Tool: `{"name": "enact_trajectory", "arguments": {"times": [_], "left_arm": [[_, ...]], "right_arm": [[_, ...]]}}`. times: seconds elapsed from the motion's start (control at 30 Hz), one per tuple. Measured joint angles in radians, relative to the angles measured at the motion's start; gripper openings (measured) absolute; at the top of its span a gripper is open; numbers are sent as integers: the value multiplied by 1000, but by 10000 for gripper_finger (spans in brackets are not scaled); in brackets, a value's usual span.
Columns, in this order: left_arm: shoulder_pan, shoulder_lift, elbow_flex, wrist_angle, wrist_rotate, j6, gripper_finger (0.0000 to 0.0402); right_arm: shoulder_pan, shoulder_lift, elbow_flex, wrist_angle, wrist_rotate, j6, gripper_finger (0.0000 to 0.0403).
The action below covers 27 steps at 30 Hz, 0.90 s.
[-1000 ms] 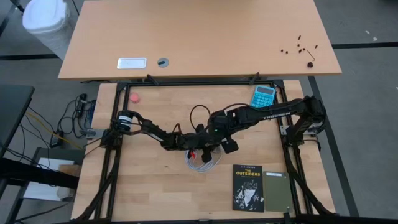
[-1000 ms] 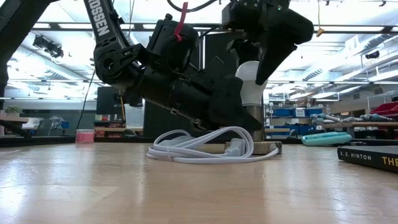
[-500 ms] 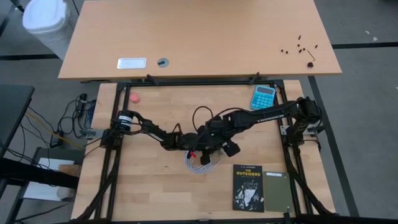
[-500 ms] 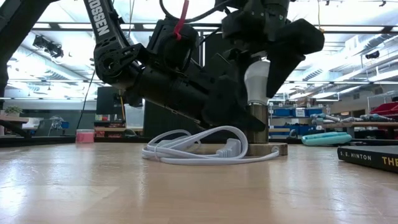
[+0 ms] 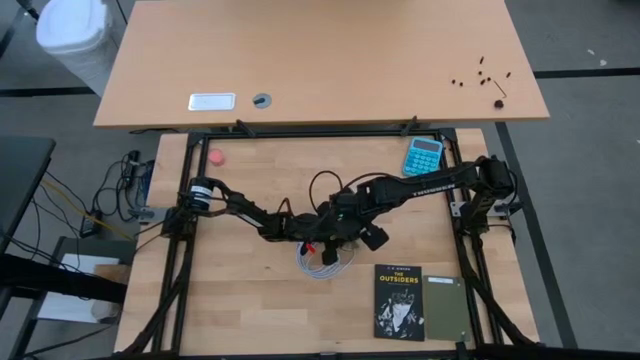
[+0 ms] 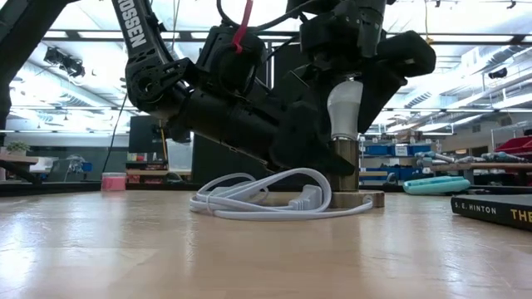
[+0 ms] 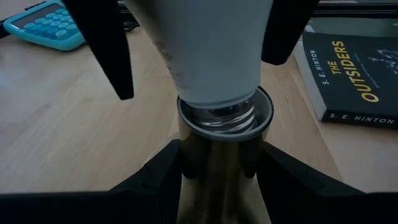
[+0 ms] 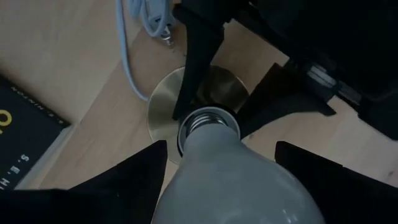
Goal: Screw lightbulb
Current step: Insert the white lightbulb into the silver lamp
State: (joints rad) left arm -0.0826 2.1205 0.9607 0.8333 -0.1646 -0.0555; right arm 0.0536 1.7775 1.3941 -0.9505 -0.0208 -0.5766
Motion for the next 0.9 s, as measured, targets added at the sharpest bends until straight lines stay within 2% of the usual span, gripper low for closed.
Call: {"name": "enact_trajectory", "arguments": {"times": [0.47,0.63,0.9], "left_arm": [[3,0,0,-1,28,23,178],[3,0,0,-2,34,24,178],[4,0,-2,-2,40,26,178]], "right_arm": [[2,0,0,14,10,-179,294],[-1,-1,-9,18,5,-189,253],[13,-4,-22,38,-2,-188,254]]}}
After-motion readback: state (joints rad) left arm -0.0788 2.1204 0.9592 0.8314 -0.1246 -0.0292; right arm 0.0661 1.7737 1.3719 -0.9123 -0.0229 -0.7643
